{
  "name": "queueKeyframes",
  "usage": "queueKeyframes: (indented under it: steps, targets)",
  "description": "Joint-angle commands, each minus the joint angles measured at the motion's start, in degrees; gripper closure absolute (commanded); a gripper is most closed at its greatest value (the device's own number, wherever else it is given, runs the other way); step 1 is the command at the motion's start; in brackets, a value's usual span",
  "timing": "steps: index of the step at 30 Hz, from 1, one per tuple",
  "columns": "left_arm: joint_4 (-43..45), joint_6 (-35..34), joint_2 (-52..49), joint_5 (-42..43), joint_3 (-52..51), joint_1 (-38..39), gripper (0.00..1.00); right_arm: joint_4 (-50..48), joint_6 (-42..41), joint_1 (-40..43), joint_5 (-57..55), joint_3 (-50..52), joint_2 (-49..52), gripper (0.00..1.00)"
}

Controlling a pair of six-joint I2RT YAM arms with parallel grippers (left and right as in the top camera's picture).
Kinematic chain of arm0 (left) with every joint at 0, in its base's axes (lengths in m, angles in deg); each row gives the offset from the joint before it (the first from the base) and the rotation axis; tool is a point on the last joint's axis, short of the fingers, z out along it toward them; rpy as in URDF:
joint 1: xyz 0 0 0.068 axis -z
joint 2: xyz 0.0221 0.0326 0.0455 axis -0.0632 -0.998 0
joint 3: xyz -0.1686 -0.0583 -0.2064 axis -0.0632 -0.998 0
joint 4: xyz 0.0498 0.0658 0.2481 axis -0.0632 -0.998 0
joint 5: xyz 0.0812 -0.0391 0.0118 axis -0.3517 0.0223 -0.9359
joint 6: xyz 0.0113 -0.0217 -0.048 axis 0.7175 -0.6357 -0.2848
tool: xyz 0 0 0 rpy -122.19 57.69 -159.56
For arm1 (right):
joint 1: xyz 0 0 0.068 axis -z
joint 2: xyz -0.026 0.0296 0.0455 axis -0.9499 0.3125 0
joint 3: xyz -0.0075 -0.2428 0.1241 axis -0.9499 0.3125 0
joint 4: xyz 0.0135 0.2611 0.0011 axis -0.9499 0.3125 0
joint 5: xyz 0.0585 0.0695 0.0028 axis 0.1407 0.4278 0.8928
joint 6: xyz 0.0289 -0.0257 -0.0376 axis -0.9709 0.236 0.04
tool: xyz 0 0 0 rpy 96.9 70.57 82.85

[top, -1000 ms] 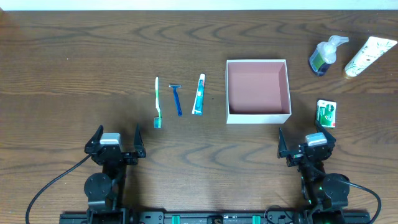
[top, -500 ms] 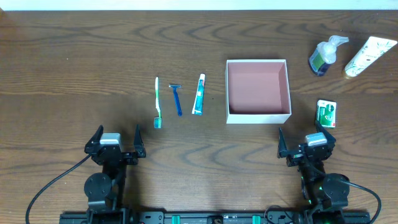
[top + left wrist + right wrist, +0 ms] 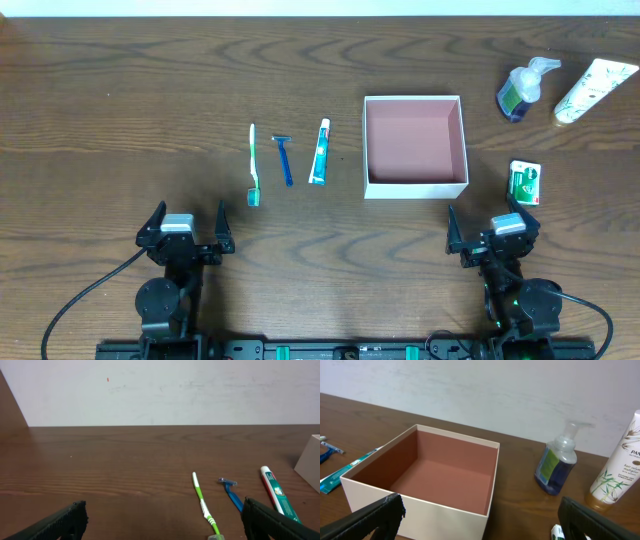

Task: Pack container

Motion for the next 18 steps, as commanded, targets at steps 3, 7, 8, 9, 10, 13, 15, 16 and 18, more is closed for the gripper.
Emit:
queueKeyframes:
  steps: [3,7,8,9,10,13,15,16,18]
  targets:
    - [-1.7,0.7,0.3,1.0,-1.1,-0.3,0.02,-3.7,-0.5,-1.0,4.0,0.1,-0.3,0.01]
    - [-1.7,0.7,0.3,1.0,-1.1,-0.3,0.02,-4.3,-0.5,-1.0,4.0,0.1,-0.3,0.01]
    - [-1.7,0.7,0.3,1.0,-1.1,-0.3,0.02,-5.9,-1.2,-1.0,4.9,0.1,-0.3,0.01]
    - [-1.7,0.7,0.3,1.0,-1.1,-0.3,0.02,-7.2,-2.6,-1.0,6.6,0.1,-0.3,0.01]
    - [-1.7,0.7,0.3,1.0,-1.1,-0.3,0.02,-8.8,-4.2,-1.0,8.5,0.1,-0.3,0.01]
    - [-1.7,0.7,0.3,1.0,-1.1,-0.3,0.02,-16.0,-5.9,-1.0,16.8,0.1,-0.3,0.01]
    - [-1.7,0.7,0.3,1.0,-1.1,-0.3,0.02,-21.0,-5.8,-1.0,18.7,0.1,-0.3,0.01]
    - [-1.7,0.7,0.3,1.0,-1.1,-0.3,0.02,-23.3,-5.8,-1.0,18.7,-0.2,-0.3,0.01]
    - [-1.7,0.7,0.3,1.0,-1.1,-0.3,0.02,-25.3,-4.4,-0.9,17.9,-1.7,-0.3,0.01]
